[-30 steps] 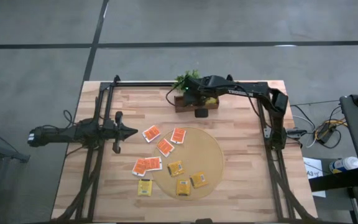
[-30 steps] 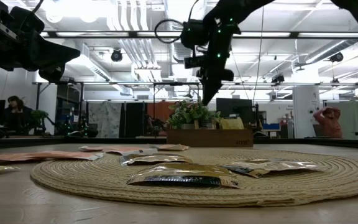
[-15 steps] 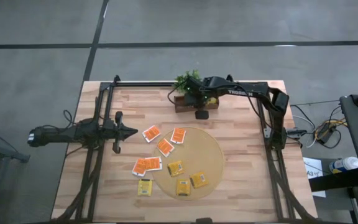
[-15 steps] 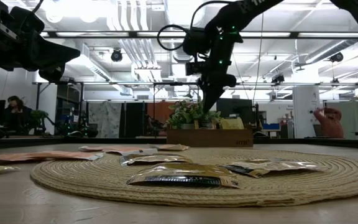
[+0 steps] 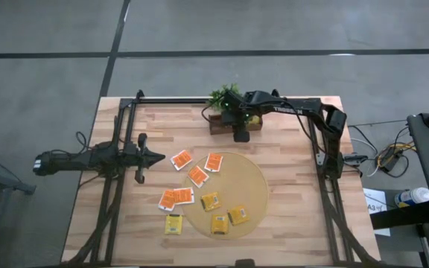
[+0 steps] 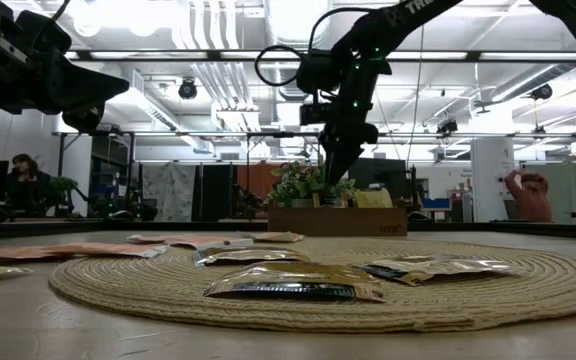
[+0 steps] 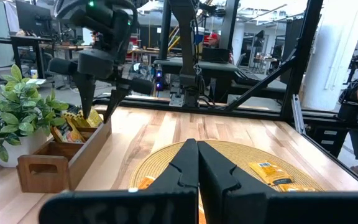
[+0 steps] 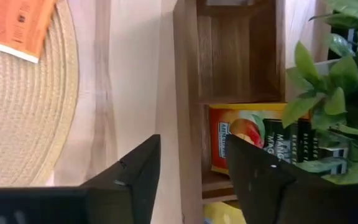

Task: Pick & Place Tea
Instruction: Adjust the wooden organizer

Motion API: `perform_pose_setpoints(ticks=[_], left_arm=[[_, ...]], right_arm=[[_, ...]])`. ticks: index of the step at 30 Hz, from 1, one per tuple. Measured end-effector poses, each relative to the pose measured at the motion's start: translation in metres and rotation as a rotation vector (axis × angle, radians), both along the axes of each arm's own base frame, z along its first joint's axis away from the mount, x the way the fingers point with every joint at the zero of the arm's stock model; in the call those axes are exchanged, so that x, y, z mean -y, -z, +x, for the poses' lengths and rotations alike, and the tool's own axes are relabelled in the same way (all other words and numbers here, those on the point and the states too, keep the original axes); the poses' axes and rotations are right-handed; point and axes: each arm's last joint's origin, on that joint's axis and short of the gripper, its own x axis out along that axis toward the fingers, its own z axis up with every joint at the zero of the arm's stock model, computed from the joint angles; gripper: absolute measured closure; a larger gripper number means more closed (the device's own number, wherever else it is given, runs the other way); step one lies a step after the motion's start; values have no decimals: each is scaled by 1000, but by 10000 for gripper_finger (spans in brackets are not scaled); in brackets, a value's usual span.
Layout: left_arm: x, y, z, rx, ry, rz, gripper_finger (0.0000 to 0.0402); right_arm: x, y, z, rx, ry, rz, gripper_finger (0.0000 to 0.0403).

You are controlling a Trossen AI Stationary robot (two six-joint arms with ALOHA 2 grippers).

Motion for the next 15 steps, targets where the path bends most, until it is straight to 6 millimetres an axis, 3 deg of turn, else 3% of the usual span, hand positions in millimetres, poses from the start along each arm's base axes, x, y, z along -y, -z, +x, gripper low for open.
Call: perform_pose_setpoints(ticks=[15], left_arm=[[0,0,0,0,0,0,402]], right_arm=[[10,30,-9,14,35,-27,229]])
